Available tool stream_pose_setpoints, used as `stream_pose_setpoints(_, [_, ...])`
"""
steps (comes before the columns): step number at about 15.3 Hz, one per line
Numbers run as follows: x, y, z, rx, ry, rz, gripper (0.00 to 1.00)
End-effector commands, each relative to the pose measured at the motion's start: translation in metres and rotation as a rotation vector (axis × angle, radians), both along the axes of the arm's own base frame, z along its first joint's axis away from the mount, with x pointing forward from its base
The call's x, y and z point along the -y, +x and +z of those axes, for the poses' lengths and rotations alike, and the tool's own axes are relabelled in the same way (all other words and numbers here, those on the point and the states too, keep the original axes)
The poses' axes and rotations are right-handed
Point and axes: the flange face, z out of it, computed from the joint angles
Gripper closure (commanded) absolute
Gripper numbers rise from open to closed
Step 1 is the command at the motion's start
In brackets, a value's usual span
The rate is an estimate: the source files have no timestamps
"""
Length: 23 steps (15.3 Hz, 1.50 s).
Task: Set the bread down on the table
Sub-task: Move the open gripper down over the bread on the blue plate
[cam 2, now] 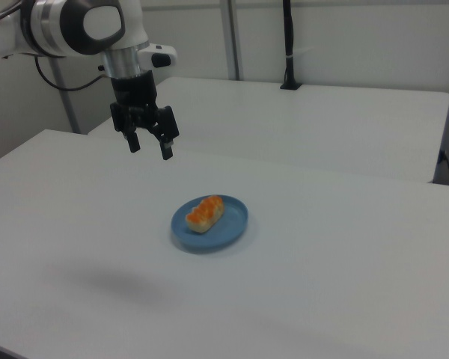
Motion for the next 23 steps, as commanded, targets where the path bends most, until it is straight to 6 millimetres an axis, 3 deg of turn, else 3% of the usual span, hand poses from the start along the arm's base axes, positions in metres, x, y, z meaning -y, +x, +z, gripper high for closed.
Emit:
stream_pose_setpoints(1, [0.002,-0.002,0.001,0.009,0.017,-0.011,0.0])
stream_pose_setpoints(9, [0.002,0.005,-0.001,0.039,0.019,-0.009,0.0])
stream_pose_setpoints(12, [0.0,0.03,-0.021,0.067,0.023,-0.011,0.0])
stream_pose_setpoints(16, [-0.007,0.072,-0.069,0.132,0.031,-0.013,0.0])
stream_pose_setpoints(18, [-0.008,0.093,-0.105,0.154,0.021,-0.01,0.0])
stream_pose_setpoints(20, [-0.011,0.114,-0.154,0.171,0.006,-0.016,0.0])
stream_pose_setpoints(23, [-0.019,0.131,-0.196,0.205,-0.007,-0.04,0.0])
